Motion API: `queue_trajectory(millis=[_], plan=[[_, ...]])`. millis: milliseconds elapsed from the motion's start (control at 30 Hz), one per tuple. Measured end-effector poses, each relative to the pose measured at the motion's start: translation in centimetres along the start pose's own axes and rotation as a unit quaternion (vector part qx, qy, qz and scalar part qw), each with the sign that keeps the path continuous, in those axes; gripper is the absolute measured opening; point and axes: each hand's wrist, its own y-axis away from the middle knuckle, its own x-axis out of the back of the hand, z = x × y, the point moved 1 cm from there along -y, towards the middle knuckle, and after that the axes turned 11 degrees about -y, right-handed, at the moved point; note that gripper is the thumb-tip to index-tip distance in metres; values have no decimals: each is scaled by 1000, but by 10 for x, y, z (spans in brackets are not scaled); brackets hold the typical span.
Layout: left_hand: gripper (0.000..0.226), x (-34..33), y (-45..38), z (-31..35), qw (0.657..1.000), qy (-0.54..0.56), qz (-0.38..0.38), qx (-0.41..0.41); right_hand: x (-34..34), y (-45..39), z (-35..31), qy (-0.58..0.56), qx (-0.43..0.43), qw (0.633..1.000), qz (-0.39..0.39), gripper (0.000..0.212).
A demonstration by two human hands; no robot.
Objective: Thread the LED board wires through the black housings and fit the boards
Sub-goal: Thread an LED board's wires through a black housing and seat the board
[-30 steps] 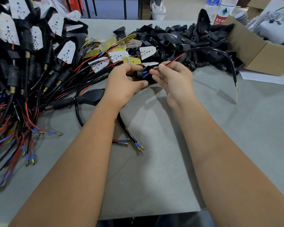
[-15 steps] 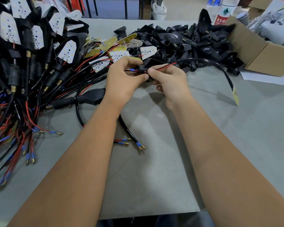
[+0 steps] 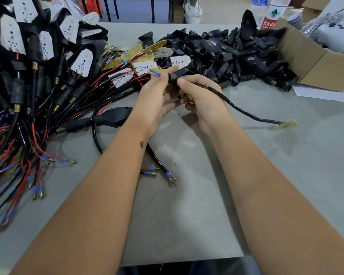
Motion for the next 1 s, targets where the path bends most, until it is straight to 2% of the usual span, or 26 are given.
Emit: queue_trajectory(millis=[100,200,267,400,533,633,800,1000], plan=[[34,3,-1,-1,998,7,54,-8,1,-3,0,-112,-46,992,25,10],[36,12,-5,-3,993,52,105,-4,6,-8,-2,-269,-96,956,65,15],[35,16,-7,-3,989,95,116,-5,11,-10,-2,-308,-96,941,101,18],[25,15,-10,-4,986,118,114,1,12,-11,2,-237,-72,961,123,18],[30,8,-10,-7,992,98,85,14,7,-9,4,-118,-23,988,93,23],[31,5,-10,-7,993,91,70,12,6,-8,2,-38,12,995,95,26],[32,6,-10,-7,995,83,53,11,8,-8,1,-33,21,994,106,33],[32,5,-8,-6,998,53,37,27,9,-8,2,-67,12,989,129,32]])
